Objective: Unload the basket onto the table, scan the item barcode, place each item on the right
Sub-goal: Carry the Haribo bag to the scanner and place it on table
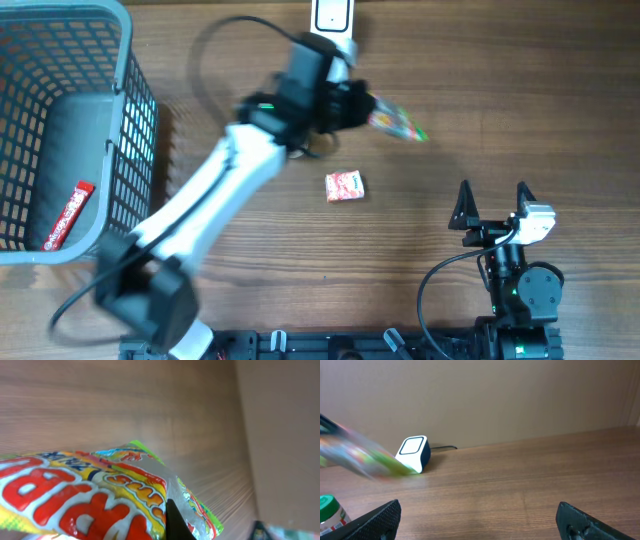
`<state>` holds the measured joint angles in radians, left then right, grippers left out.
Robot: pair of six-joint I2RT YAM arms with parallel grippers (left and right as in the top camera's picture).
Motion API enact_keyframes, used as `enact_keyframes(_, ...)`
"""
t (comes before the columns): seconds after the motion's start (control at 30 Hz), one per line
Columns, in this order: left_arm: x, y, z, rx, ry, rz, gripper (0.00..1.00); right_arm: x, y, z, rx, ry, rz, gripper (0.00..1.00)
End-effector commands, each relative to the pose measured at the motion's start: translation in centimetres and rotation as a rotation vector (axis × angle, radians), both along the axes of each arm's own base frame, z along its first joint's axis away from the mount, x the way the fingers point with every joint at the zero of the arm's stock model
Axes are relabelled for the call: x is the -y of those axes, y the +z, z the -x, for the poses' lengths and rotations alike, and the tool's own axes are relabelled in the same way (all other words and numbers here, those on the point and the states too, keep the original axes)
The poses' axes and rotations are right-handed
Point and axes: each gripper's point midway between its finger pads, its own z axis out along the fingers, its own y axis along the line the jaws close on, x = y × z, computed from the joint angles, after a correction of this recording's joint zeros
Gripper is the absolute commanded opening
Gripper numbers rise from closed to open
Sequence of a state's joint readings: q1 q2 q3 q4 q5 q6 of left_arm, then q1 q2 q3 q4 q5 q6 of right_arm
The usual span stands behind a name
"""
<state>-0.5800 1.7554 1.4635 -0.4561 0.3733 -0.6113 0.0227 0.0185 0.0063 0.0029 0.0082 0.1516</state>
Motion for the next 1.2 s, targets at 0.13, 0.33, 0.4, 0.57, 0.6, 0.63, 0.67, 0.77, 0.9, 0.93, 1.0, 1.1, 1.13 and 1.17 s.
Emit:
enact_keyframes(0.13, 8.3, -9.6, 3.5, -0.061, -0.203, -0.061, 0.04, 0.2, 0.1, 0.0, 0.007, -0.009, 0.014, 1.0)
enact_keyframes(0.33, 9.4, -11.4, 4.4, -0.005, -0.261, -0.128, 0.04, 0.2, 0.1, 0.0, 0.007, -0.009, 0.014, 1.0)
enact_keyframes(0.4, 9.2, -11.4, 4.5, -0.008, -0.262, -0.134, 0.34, 0.2, 0.1, 0.0, 0.007, -0.009, 0.014, 1.0)
enact_keyframes(0.57, 7.9, -9.6, 4.2, 0.071, -0.265, -0.195, 1.0, 0.2, 0.1, 0.0, 0.007, -0.009, 0.014, 1.0)
enact_keyframes(0.6, 7.4, -8.8, 3.8, 0.097, -0.238, -0.217, 1.0, 0.2, 0.1, 0.0, 0.007, -0.009, 0.014, 1.0)
enact_keyframes(0.63, 7.0, -8.2, 3.6, 0.111, -0.222, -0.229, 1.0, 0.2, 0.1, 0.0, 0.007, -0.009, 0.014, 1.0)
enact_keyframes(0.67, 6.5, -7.4, 3.4, 0.134, -0.206, -0.243, 1.0, 0.2, 0.1, 0.0, 0.007, -0.009, 0.014, 1.0)
enact_keyframes(0.77, 5.2, -3.1, 3.7, 0.241, -0.217, -0.26, 1.0, 0.2, 0.1, 0.0, 0.007, -0.009, 0.014, 1.0)
enact_keyframes(0.9, 1.7, 4.2, 3.8, 0.397, -0.12, -0.281, 1.0, 0.2, 0.1, 0.0, 0.007, -0.009, 0.014, 1.0)
enact_keyframes(0.93, 0.7, 6.1, 4.0, 0.438, -0.102, -0.281, 1.0, 0.2, 0.1, 0.0, 0.007, -0.009, 0.014, 1.0)
enact_keyframes(1.0, -2.5, 10.0, 4.2, 0.505, -0.01, -0.287, 1.0, 0.2, 0.1, 0.0, 0.007, -0.009, 0.014, 1.0)
enact_keyframes(1.1, -10.1, 16.0, 4.2, 0.604, 0.212, -0.313, 1.0, 0.2, 0.1, 0.0, 0.007, -0.009, 0.014, 1.0)
enact_keyframes(1.13, -12.7, 17.7, 4.3, 0.629, 0.281, -0.313, 1.0, 0.2, 0.1, 0.0, 0.007, -0.009, 0.014, 0.99)
enact_keyframes(1.17, -15.2, 19.1, 4.6, 0.649, 0.345, -0.311, 1.0, 0.2, 0.1, 0.0, 0.007, -0.009, 0.014, 1.0)
